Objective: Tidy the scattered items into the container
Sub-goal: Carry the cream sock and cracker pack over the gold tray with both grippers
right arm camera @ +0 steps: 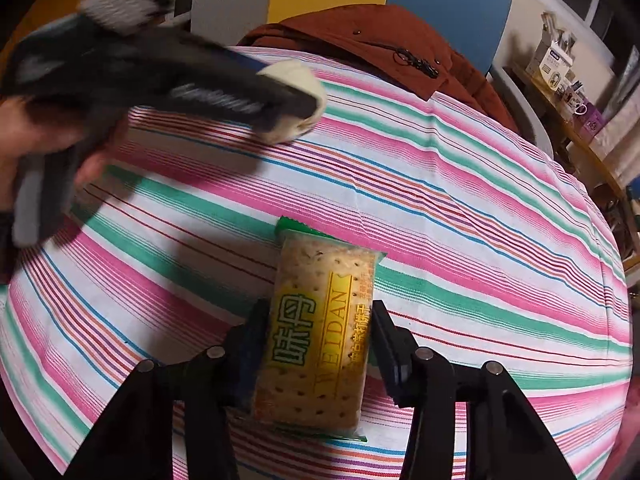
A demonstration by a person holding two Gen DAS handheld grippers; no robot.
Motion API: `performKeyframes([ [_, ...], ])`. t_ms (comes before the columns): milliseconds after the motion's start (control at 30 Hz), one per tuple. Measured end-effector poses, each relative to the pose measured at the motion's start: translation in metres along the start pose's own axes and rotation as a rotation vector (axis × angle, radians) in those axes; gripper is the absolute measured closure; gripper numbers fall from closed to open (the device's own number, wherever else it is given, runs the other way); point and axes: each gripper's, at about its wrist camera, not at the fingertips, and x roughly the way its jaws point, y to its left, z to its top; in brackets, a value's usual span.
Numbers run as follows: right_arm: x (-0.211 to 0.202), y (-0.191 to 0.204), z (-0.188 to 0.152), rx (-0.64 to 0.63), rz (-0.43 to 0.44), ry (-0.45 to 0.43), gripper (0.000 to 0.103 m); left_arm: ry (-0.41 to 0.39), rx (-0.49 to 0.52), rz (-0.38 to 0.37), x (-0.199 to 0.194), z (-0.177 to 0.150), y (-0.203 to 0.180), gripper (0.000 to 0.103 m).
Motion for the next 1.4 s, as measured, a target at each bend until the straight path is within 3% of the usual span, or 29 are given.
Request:
performKeyframes([
  [433, -0.001, 0.006, -0.001, -0.030, -0.036, -0.036, 0.054, 0.024, -0.115, 0.033, -0.076, -0.084, 0.008, 0.046],
  [633, -0.003, 0.003, -0.006, 0.032, -0.008, -0.045, 0.054, 0.015, -0.105, 0.010, -0.096, -0.127, 0.000, 0.046],
  [1067, -0.020, 0.055, -0.031, 0.134, 0.107, -0.113, 0.055, -0.095, -0.103, -0.078, -0.134, -0.175, -0.004, 0.046],
  [1400, -0.045, 0.080, -0.047, 0.268, 0.194, -0.213, 0.055, -0.216, -0.120, -0.072, -0.185, -0.197, 0.006, 0.046],
])
